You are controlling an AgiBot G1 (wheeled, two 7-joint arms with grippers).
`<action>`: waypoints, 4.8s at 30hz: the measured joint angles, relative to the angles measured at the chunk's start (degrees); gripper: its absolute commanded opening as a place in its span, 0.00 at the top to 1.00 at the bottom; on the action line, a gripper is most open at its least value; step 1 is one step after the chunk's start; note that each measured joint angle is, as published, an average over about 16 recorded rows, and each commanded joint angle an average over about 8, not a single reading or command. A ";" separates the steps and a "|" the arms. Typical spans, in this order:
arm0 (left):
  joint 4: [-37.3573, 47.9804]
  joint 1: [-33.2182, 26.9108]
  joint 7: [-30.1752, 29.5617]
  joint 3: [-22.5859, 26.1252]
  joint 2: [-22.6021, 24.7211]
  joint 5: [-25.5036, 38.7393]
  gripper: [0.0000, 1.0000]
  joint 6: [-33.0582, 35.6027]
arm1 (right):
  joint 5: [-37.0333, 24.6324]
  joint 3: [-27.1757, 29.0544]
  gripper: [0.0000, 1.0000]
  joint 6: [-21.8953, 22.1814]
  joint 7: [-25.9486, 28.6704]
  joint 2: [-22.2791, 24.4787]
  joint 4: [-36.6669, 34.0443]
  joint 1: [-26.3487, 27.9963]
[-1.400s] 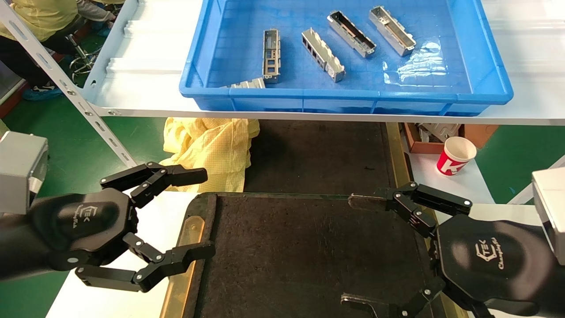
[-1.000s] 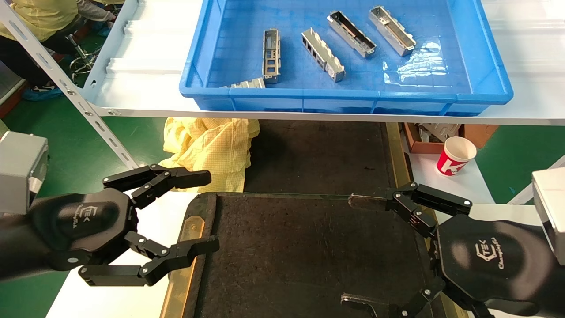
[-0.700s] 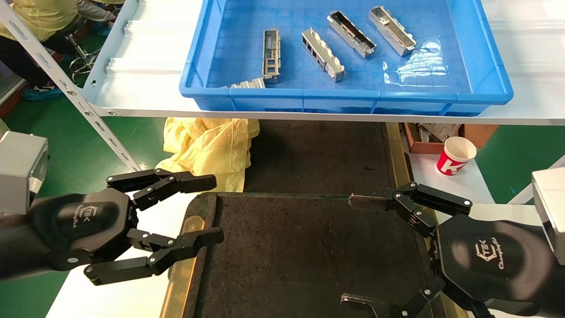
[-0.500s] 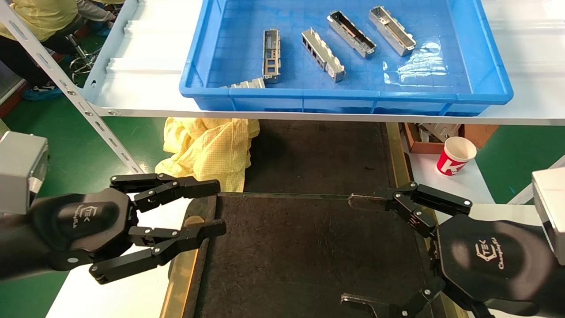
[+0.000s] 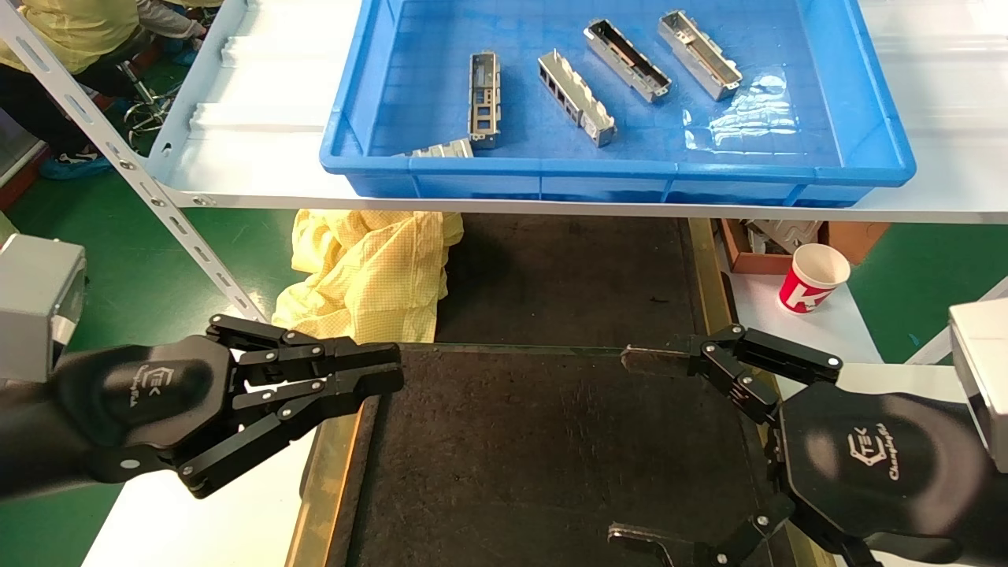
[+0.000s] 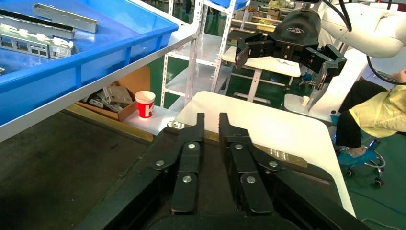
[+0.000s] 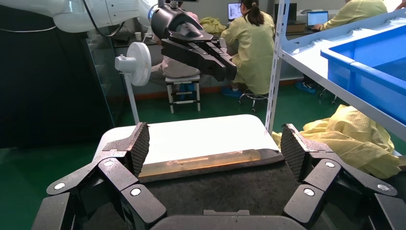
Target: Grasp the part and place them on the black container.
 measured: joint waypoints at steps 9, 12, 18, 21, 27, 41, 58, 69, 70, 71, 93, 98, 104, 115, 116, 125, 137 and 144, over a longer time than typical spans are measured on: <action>0.00 0.00 0.00 0.00 0.00 0.00 1.00 0.00 | -0.09 0.05 0.00 0.06 0.04 0.02 -0.04 0.34; 0.00 0.00 0.00 0.00 0.00 0.00 1.00 0.00 | -0.48 -0.08 0.00 0.25 0.59 -0.18 -0.49 1.69; 0.00 0.00 0.00 0.00 0.00 0.00 0.46 0.00 | -3.09 -1.27 0.00 1.02 2.75 -2.19 -3.26 8.42; 0.00 0.00 0.00 0.00 0.00 0.00 0.10 0.00 | -5.62 -2.42 0.00 1.53 3.76 -4.03 -6.25 13.61; 0.00 0.00 0.00 0.00 0.00 0.00 0.00 0.00 | -12.37 -5.47 0.00 2.97 4.16 -9.35 -16.33 25.63; 0.00 0.00 0.00 0.00 0.00 0.00 0.00 0.00 | -25.33 -10.59 0.00 11.24 -5.70 -22.42 -48.29 45.59; 0.00 0.00 0.00 0.00 0.00 0.00 0.00 0.00 | -31.89 -13.19 0.00 32.31 -13.77 -32.48 -68.34 54.13; 0.00 0.00 0.00 0.00 0.00 0.00 0.00 0.00 | -34.44 -14.85 0.32 37.57 -15.42 -34.88 -72.38 54.53; 0.00 0.00 0.00 0.00 0.00 0.00 0.00 0.00 | -34.56 -14.93 0.45 37.80 -15.46 -34.95 -72.59 54.47; 0.00 0.00 0.00 0.00 0.00 0.00 0.00 0.00 | -34.68 -15.01 0.57 38.02 -15.48 -35.00 -72.77 54.41; 0.00 0.00 0.00 0.00 0.00 0.00 0.00 0.00 | -33.96 -14.51 1.00 40.22 -14.59 -35.47 -73.53 53.06; 0.00 0.00 0.00 0.00 0.00 0.00 0.00 0.00 | -33.69 -14.32 1.00 40.64 -14.48 -35.52 -73.52 52.75; 0.00 0.00 0.00 0.00 0.00 0.00 0.00 0.00 | -33.56 -14.23 1.00 40.81 -14.45 -35.50 -73.48 52.45; 0.00 0.00 0.00 0.00 0.00 0.00 0.00 0.00 | -33.26 -14.01 1.00 39.45 -14.83 -34.66 -72.80 53.13; 0.00 0.00 0.00 0.00 0.00 0.00 0.00 0.00 | -33.20 -13.97 1.00 39.05 -14.93 -34.48 -72.67 53.31; 0.00 0.00 0.00 0.00 0.00 0.00 0.00 0.00 | -32.87 -13.81 1.00 31.14 -16.80 -31.87 -71.01 55.25; 0.00 0.00 0.00 0.00 0.00 0.00 0.00 0.00 | -32.65 -13.98 1.00 12.22 -21.63 -27.26 -68.88 57.28; 0.00 0.00 0.00 0.00 0.00 0.00 0.00 0.00 | -32.62 -14.41 1.00 1.20 -24.54 -25.85 -67.69 57.78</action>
